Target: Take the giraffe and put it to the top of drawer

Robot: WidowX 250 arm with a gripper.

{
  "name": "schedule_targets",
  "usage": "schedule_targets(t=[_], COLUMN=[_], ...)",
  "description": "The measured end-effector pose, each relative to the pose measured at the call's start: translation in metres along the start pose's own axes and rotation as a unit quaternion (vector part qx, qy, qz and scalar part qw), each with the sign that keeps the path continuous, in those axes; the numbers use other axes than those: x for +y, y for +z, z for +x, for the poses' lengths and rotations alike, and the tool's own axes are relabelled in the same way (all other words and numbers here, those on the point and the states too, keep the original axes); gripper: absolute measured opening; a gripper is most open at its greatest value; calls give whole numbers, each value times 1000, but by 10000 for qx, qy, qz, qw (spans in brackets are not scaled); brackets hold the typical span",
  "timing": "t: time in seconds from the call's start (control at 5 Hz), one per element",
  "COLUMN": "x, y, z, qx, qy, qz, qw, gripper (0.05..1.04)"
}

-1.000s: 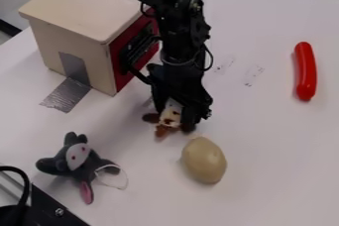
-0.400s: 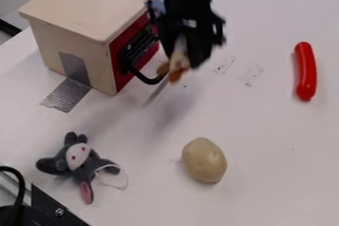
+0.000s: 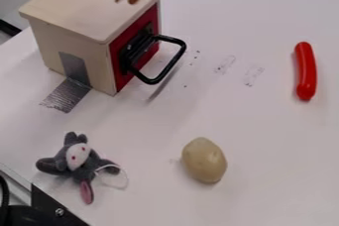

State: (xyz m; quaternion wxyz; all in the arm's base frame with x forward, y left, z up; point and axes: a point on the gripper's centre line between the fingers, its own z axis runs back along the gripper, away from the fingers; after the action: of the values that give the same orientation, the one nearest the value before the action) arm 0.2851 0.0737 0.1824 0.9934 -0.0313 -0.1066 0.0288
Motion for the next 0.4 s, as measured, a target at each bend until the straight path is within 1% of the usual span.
schedule_targets(t=[0.2,0.4], x=[33,60], y=[3,-3], z=[0,-6], qx=[12,174], qy=[231,437], qz=[292,530], qw=[9993,9975], gripper=[499,499])
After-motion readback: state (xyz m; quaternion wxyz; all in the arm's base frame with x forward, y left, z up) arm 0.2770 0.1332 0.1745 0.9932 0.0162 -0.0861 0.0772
